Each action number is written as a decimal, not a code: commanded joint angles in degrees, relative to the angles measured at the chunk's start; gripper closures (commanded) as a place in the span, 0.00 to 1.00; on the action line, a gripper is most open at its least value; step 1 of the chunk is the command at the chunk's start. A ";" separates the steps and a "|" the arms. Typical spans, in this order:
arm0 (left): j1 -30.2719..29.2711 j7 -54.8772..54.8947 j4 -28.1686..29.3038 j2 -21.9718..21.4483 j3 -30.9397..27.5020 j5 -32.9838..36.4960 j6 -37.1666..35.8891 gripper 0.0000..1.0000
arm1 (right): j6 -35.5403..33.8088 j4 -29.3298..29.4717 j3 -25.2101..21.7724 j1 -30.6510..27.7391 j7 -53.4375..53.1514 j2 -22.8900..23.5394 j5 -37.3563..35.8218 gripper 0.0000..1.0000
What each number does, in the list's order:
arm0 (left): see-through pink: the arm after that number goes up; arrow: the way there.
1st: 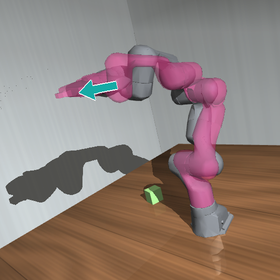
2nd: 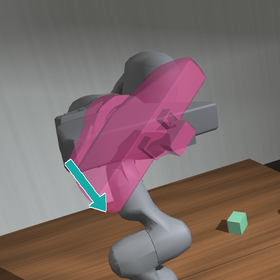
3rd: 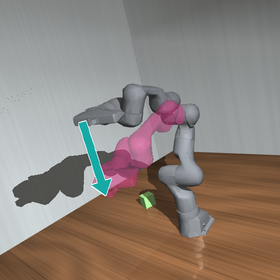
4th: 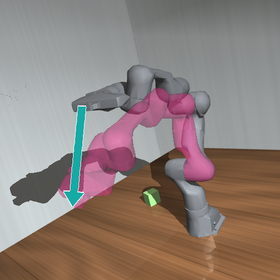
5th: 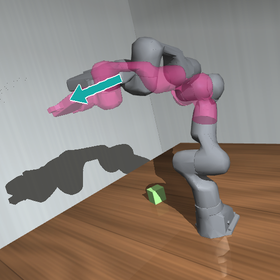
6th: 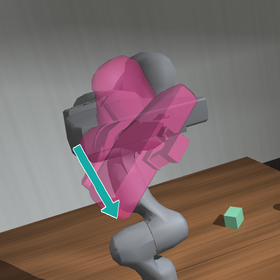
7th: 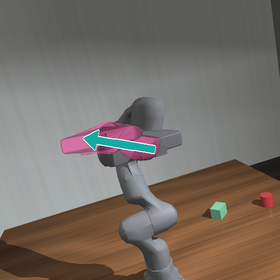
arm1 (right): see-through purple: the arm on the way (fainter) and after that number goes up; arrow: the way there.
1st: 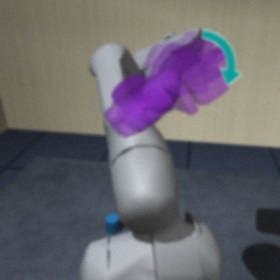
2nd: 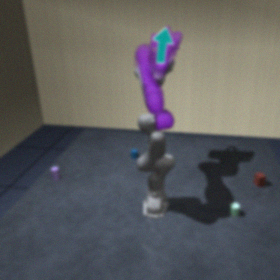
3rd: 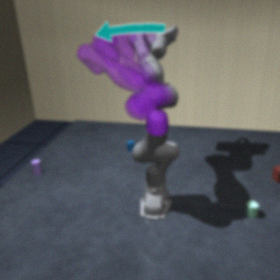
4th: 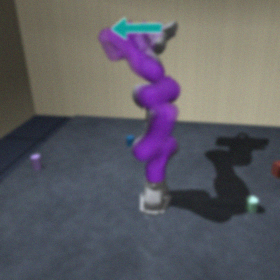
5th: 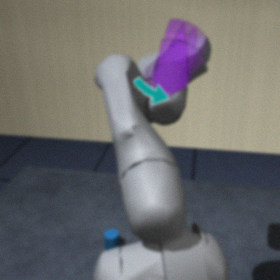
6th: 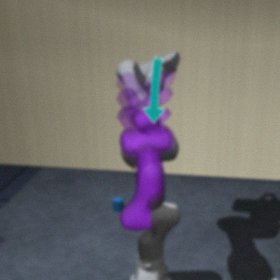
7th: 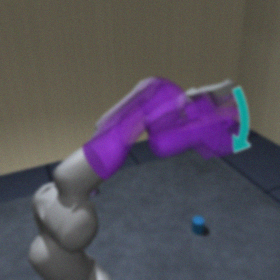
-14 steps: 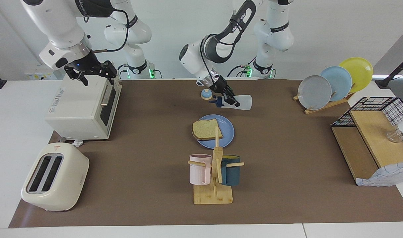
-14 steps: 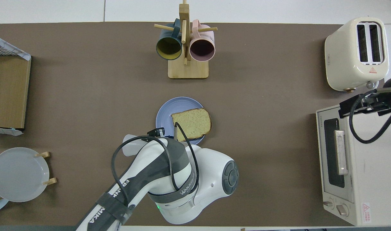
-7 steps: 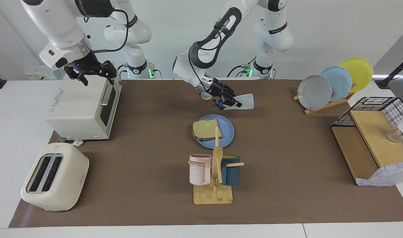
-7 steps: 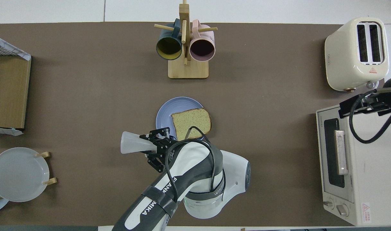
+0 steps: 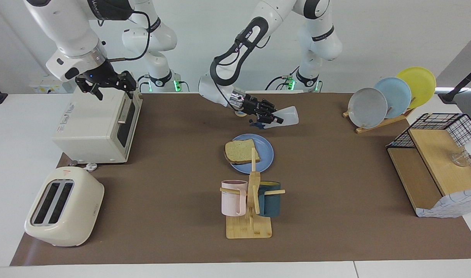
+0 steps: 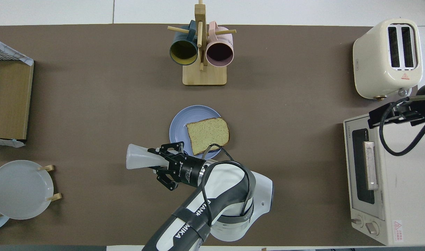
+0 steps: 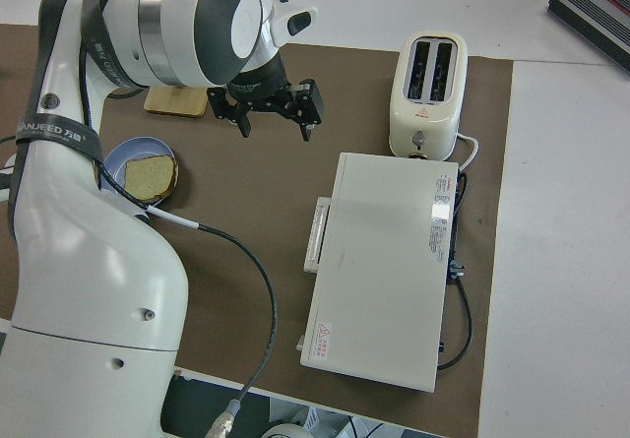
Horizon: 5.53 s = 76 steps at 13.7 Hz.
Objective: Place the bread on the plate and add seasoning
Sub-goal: 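Shake the inverted bottle over the bread with the left gripper, then carry the bottle back beside the mug rack with the left gripper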
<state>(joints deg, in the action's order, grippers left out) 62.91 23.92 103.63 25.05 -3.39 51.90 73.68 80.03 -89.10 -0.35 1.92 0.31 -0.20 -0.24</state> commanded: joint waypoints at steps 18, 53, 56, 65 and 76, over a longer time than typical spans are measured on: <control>-4.27 0.60 -3.52 3.86 -0.83 10.66 5.41 1.00 | 1.35 -1.51 0.52 -0.86 1.10 -1.03 -0.37 0.00; -5.24 -1.41 -11.00 1.60 -1.00 0.85 7.34 1.00 | 1.35 -1.51 0.52 -0.86 1.10 -1.03 -0.37 0.00; -10.77 -1.77 -10.91 -0.43 -1.00 -3.02 12.52 1.00 | 1.35 -1.51 0.52 -0.86 1.10 -1.03 -0.29 0.00; -32.56 -2.12 -6.25 -9.58 -1.00 -19.79 35.72 1.00 | 1.35 -1.51 0.52 -0.86 1.10 -1.03 -0.37 0.00; -44.80 -38.21 6.05 -9.93 -1.00 -34.76 83.61 1.00 | 1.35 -1.51 0.52 -0.86 1.10 -1.03 -0.37 0.00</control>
<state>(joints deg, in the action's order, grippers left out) 19.68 -8.10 105.24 16.95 -4.96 17.93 149.71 80.04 -89.16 -0.35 1.92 0.31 -0.20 -0.24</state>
